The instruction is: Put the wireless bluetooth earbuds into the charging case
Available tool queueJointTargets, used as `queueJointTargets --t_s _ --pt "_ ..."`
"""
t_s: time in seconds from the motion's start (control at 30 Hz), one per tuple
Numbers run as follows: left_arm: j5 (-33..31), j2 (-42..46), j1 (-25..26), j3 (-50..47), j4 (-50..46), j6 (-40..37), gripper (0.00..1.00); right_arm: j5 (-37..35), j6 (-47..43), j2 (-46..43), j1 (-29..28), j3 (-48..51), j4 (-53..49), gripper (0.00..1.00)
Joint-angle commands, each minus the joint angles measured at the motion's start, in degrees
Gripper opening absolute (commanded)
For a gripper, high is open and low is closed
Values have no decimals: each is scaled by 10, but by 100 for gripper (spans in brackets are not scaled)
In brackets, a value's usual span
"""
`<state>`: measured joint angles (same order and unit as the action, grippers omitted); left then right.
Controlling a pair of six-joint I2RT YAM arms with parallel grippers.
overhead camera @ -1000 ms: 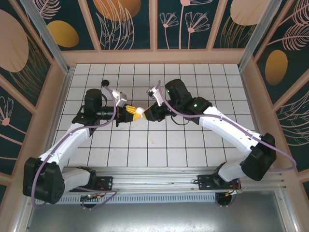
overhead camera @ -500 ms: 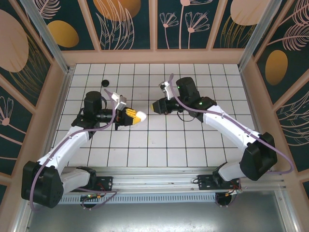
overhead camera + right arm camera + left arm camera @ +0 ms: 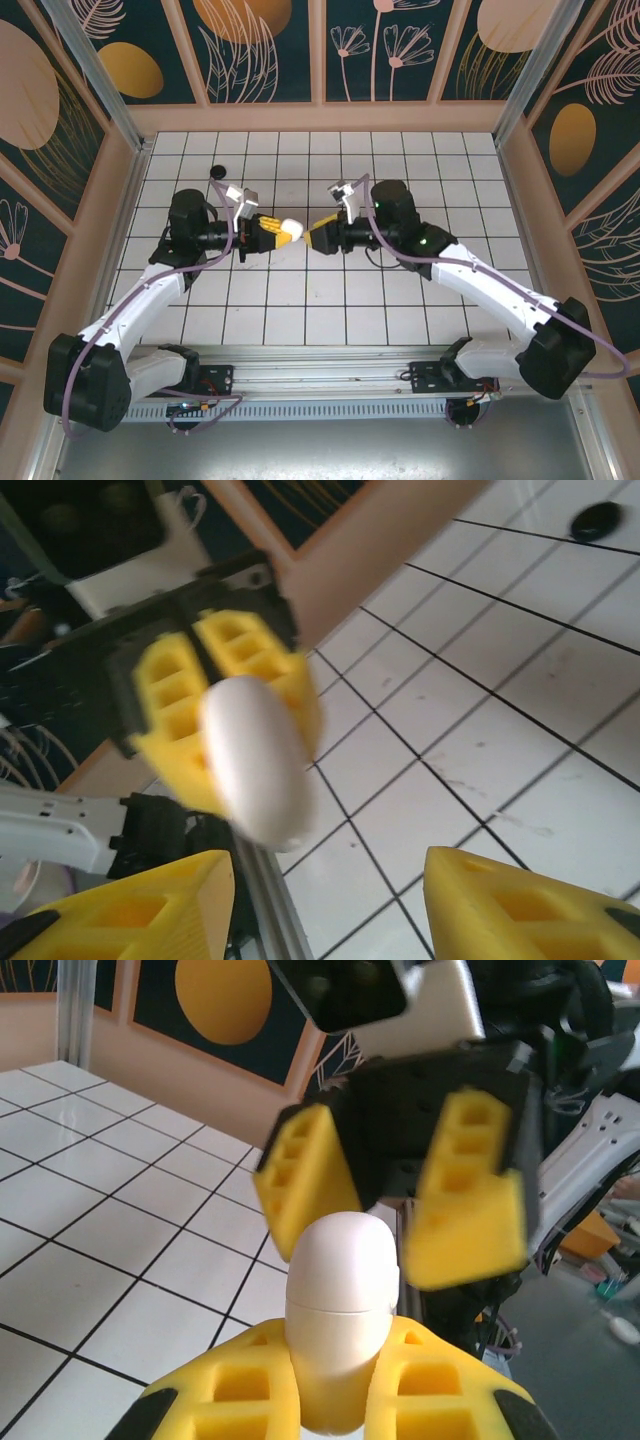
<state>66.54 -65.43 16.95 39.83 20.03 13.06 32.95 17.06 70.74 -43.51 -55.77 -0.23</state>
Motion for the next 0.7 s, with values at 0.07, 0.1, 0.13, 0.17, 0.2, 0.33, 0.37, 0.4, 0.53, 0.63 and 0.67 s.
queueJointTargets --t_s 0.07,0.1,0.13,0.17,0.2,0.33,0.37,0.4,0.53,0.63,0.67 --pt "-18 26 4 -27 129 108 0 -33 22 2 -21 18 117 56" --pt "-21 33 3 -31 136 116 0 -35 29 9 -22 16 127 56" --pt "-24 39 3 -35 140 120 0 -37 34 14 -22 14 134 56" --pt "-28 46 4 -38 141 122 0 -35 35 21 -22 11 139 55" --pt "-30 53 3 -42 143 125 0 -34 37 26 -22 6 141 55" --pt "-34 69 3 -56 156 140 0 -37 41 51 -23 -19 131 53" --pt "-34 70 3 -57 157 141 0 -40 41 58 -23 -25 127 53" --pt "-35 73 3 -59 157 142 0 -42 41 62 -22 -30 123 53" --pt "-38 81 3 -63 158 143 0 -52 44 75 -22 -39 115 51" --pt "-36 85 3 -66 160 143 0 -63 51 79 -17 -42 112 49" --pt "-35 85 3 -67 159 142 0 -63 55 80 -14 -41 113 49"
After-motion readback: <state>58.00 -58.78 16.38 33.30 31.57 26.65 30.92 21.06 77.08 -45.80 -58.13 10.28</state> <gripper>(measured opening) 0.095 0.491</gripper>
